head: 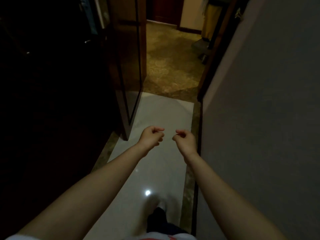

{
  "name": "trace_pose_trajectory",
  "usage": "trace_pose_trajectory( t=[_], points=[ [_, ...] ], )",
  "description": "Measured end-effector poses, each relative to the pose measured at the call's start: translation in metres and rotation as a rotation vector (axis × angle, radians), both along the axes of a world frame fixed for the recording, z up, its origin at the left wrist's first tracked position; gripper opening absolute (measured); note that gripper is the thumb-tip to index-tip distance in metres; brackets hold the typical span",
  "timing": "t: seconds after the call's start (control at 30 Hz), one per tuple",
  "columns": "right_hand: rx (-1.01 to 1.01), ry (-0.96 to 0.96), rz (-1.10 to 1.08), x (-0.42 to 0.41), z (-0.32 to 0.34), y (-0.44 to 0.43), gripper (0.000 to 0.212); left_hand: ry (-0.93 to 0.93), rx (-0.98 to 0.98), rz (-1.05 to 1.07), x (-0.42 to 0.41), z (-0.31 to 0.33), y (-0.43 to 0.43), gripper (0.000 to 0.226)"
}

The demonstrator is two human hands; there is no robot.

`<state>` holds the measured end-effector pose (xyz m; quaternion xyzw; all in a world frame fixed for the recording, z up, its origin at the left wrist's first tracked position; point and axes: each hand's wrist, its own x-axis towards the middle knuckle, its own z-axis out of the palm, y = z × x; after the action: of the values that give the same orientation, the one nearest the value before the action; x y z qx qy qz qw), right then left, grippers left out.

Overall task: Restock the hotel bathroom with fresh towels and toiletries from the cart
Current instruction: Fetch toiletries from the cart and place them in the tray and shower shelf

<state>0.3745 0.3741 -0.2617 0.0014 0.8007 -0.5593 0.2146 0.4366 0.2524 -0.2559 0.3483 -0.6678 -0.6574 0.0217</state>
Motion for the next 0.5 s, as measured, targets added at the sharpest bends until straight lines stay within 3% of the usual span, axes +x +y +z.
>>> trace_pose_trajectory(
  t=[0.5],
  points=[
    [-0.002, 0.034, -0.077, -0.264, 0.006, -0.107, 0.030, 0.050, -0.030, -0.077, -0.262, 0.008, -0.106, 0.026]
  ],
)
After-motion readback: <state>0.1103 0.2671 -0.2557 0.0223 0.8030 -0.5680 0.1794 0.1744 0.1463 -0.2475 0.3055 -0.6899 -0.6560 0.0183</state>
